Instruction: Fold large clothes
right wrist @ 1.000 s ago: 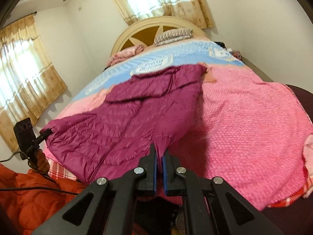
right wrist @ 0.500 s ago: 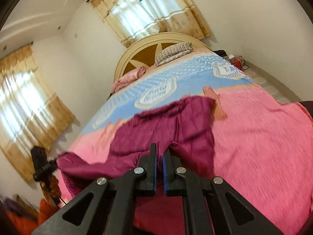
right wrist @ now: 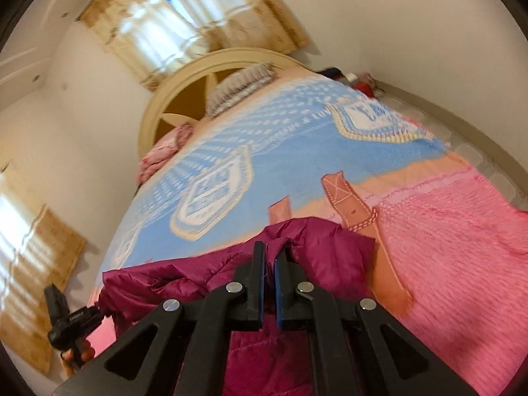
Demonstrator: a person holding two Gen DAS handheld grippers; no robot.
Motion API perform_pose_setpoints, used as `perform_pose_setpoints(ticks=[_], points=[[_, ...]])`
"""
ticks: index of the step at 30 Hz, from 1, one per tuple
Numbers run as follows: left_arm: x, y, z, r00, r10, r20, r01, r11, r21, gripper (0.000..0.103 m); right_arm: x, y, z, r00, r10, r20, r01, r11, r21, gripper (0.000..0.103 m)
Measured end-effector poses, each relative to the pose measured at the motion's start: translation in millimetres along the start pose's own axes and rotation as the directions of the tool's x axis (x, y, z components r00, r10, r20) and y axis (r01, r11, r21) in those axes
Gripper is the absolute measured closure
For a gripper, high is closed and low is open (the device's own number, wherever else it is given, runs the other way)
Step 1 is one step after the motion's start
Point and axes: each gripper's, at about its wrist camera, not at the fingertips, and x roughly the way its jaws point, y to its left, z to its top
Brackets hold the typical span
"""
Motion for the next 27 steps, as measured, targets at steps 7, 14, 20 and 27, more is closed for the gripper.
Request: perform_pose_setpoints(ticks=[7, 14, 20, 27], points=[[63.5, 2.7, 20.1, 0.993, 0.098, -0.060, -0.098, 0.995, -0.009, 0.085, 78.6, -20.5, -0.3, 0.989, -0.142, -0.031, 0.142, 0.990, -0.003, 0.099], [85.9, 26.5, 12.6, 0.995, 0.007, -0.100, -0.017, 0.995, -0.103, 0.083, 117.0, -44.7, -15.0, 0.986, -0.159, -0.053, 0.161, 0.986, 0.033, 0.096], [45.6, 60.3, 27.3, 0.985, -0.166, -0.038, 0.151, 0.953, -0.262, 0.052, 116.2, -62.2, -6.0, 0.994, -0.040, -0.098, 0.053, 0.990, 0.129, 0.092], [-38.6, 23.6, 43.7, 0.974, 0.163, 0.157, -0.163, 0.986, -0.013, 0.021, 11.0, -46.5, 23.6, 0.974, -0.118, 0.192, 0.099, 0.989, 0.107, 0.032]])
